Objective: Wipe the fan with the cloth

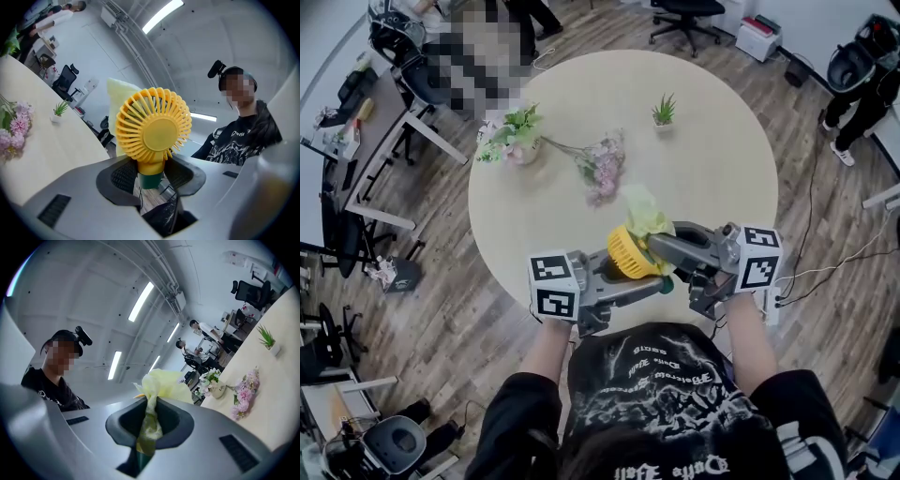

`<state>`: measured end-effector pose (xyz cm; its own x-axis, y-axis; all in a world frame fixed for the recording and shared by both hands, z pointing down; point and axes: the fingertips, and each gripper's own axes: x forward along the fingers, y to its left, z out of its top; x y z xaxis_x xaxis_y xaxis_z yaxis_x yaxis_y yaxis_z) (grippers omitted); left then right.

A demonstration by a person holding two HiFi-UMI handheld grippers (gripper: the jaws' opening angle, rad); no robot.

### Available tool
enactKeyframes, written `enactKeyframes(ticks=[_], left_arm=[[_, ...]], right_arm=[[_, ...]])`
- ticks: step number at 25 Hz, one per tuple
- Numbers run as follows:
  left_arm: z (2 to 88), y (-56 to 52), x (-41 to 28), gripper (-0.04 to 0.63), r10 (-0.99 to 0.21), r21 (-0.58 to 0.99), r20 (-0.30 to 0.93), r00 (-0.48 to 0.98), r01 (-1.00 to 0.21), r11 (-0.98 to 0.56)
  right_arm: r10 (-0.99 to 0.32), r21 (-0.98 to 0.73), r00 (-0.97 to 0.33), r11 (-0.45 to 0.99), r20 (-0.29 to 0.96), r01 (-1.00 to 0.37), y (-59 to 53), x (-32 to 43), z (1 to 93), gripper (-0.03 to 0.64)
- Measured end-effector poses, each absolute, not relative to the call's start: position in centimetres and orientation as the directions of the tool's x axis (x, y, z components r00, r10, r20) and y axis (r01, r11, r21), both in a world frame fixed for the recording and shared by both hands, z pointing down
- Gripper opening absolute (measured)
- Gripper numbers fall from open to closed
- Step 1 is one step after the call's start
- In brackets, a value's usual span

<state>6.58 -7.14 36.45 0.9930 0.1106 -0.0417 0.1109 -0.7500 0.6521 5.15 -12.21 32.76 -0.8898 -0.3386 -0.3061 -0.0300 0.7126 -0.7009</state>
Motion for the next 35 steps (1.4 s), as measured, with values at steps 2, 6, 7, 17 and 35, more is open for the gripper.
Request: enactKeyframes(ticks=[2,6,7,17,35], left_arm=[[36.5,-7.2,6.4,0.195,0.084,0.657,-0.052,0.995,0.097,-0.748],[36.4,-7.2,5.9,0.195,0.026,0.679,-0.095,0.995,0.083,-0.730],[36.4,-7.3,5.7,0.195,0.004,0.686,-0.113,0.994,0.081,-0.723],[34.2,-10.3,3.0,0.195,-0.219,0.697,-0.291,0.931,0.049,-0.715],[32.0,-13.4,0.5,0.194,-0.396,0.754,-0.483,0.781,0.141,-0.641]], right_arm=[[-0.353,-0.711,-0.882,0.702,-0.313,-0.028,-12.0,5.2,32.8,0.032],[-0.346,-0.701,-0.886,0.713,-0.308,-0.034,-11.0,5.0,32.7,0.031],[-0.339,-0.696,-0.888,0.717,-0.309,-0.031,-10.5,4.9,32.7,0.032],[-0.350,-0.729,-0.864,0.683,-0.362,0.029,-9.2,4.7,32.6,0.031],[-0.651,-0.804,-0.632,0.590,-0.421,-0.072,-11.0,6.6,34.6,0.031]])
